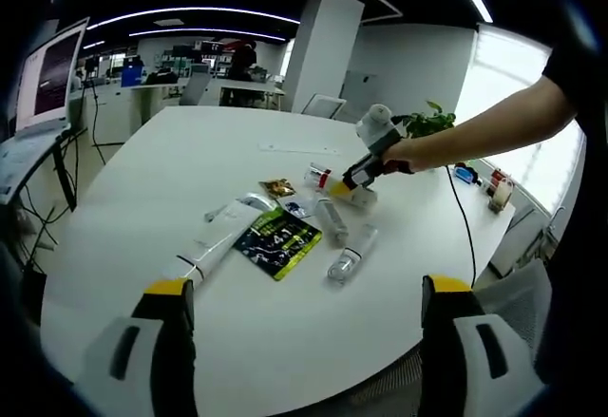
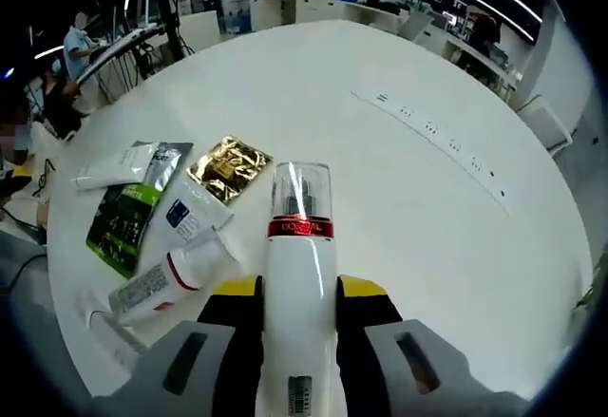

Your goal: Arrange the skincare products in the storage area until every visible bottle or jar stands upright without overlapping.

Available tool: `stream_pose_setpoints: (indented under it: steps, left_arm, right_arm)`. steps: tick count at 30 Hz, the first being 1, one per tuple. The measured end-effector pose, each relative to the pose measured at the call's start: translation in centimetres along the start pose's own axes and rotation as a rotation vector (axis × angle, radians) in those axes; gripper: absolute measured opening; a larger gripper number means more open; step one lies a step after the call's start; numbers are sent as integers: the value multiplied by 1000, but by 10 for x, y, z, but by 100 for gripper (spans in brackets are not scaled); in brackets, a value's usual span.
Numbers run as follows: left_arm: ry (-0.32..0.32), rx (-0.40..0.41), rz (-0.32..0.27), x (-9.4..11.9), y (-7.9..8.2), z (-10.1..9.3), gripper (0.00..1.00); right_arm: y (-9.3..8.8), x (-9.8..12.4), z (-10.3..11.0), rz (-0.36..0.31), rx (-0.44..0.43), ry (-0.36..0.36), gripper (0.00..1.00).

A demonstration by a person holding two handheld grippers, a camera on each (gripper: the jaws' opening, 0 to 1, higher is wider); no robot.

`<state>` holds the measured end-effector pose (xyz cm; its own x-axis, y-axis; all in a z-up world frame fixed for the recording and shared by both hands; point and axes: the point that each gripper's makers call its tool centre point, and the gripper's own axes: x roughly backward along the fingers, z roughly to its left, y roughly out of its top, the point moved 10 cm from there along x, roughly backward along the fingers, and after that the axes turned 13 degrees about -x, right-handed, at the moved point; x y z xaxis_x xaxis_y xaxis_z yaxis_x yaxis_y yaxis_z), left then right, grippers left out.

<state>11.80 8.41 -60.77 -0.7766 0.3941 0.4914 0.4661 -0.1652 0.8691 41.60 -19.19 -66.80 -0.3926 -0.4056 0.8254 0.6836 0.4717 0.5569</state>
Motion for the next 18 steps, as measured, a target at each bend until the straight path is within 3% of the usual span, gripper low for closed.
stream_pose_setpoints:
  steps: [10,18]
  left_arm:
    - [-12,-30,-26,0,13,-2,92]
    - [-20,-65,-55,1,30,-7,92]
  right_arm:
    - [-2,18,0,-93,-53,38,28]
    - [-9,48,4,-180,-98,66,28]
